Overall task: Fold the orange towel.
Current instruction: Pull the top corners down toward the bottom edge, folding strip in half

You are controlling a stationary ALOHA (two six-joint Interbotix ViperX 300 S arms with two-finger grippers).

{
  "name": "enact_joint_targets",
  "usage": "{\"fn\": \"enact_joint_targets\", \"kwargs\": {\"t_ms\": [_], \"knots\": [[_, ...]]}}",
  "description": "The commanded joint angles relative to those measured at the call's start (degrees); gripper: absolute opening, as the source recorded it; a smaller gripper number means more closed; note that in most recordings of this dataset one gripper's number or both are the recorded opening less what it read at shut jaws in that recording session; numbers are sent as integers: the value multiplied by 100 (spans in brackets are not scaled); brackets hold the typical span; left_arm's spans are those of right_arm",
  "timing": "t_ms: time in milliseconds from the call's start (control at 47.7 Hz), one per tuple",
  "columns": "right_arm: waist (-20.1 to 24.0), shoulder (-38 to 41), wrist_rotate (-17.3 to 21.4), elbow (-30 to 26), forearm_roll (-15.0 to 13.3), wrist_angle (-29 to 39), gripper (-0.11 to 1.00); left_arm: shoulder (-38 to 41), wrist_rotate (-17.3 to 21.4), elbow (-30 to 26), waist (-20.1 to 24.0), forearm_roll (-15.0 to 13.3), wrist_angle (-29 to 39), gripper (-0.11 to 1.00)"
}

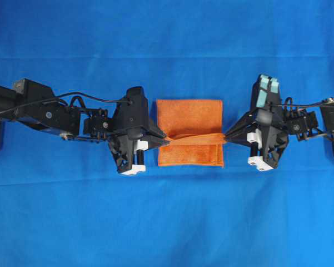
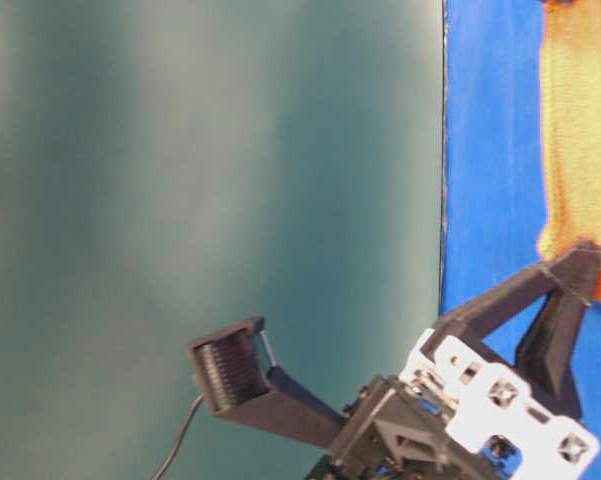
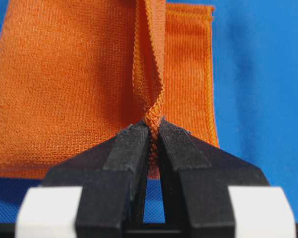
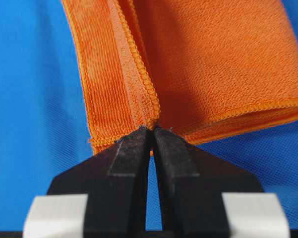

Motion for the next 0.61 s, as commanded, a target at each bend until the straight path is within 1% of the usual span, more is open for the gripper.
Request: {"fn": "enact_joint_targets", "kwargs": {"t_ms": [0, 210, 377, 419, 440, 482, 524, 545, 587], "knots": [[9, 105, 0, -26, 18, 62, 4, 62, 0, -18, -44, -9, 53, 2], [9, 475, 0, -193, 53, 18, 4, 149, 0, 0, -44, 0, 53, 3], [9, 527, 0, -237, 70, 18, 4, 158, 0, -35, -44, -9, 35, 3], [9, 527, 0, -246, 88, 18, 4, 158, 0, -44, -44, -9, 35, 5], [9, 527, 0, -246, 97, 18, 5, 158, 9, -44, -44, -9, 53, 6], [9, 536, 0, -255, 123, 9, 5, 158, 9, -35, -44, -9, 53, 13], [18, 527, 0, -255, 149, 0, 6, 158, 18, -44, -44, -9, 53, 25], [18, 527, 0, -255, 158, -9, 8, 158, 18, -44, -44, -9, 53, 31], [26, 527, 0, -272, 176, -35, 21, 158, 18, -44, -44, -9, 53, 42]]}}
